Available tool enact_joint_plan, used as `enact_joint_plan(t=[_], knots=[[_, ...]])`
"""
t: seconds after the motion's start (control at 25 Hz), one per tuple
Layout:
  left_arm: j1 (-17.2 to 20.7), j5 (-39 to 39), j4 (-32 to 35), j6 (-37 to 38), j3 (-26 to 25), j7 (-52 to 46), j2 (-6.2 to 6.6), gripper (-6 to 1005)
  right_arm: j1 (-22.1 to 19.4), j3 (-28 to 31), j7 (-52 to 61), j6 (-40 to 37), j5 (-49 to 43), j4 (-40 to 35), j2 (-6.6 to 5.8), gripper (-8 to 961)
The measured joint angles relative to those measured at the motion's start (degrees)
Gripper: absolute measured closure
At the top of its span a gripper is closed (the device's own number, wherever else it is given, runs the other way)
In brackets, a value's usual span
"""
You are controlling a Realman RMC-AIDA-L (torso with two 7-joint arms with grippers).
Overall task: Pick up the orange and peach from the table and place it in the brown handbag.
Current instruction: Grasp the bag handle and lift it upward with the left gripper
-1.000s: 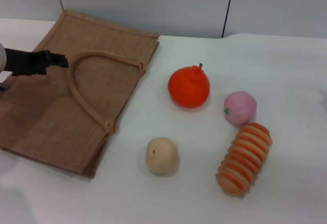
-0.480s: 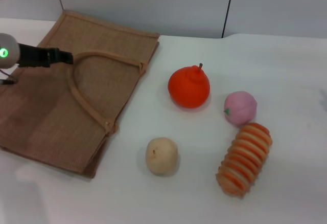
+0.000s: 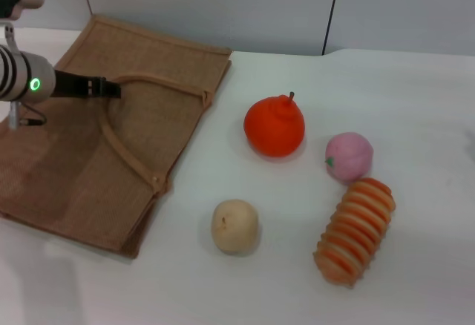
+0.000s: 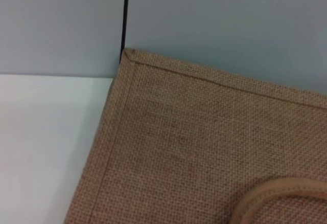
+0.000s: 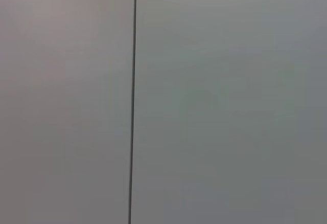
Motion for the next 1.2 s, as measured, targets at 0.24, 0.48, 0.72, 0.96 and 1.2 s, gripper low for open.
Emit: enact_joint_plan(t=[0.24,0.48,0.72,0.96,1.2], knots=[[-0.31,-1.82,-2.63,2.72,0.81,3.48,-0.02,306,0.07,0.00,0.00,0.00,0.00,0.00,0.00,256],[-0.84,-1.83,-4.10,4.47,1.35,3.81,0.01,308,0.17,0.00,0.00,0.00,-0.15,0.00,0.00,256],[-0.88,-1.56,-4.16,4.51,1.44,3.91,0.01,318,0.24,0.00,0.00,0.00,-0.20,0.00,0.00,256],[-0.89,-1.38,-5.12,4.54,1.96,3.91,0.26,422,0.25,0.00,0.00,-0.01,-0.17,0.00,0.00,257],[-0.88,-1.33,-5.39,4.95,2.08,3.57,0.23,669,0.25,0.00,0.00,-0.01,-0.26,0.00,0.00,257]])
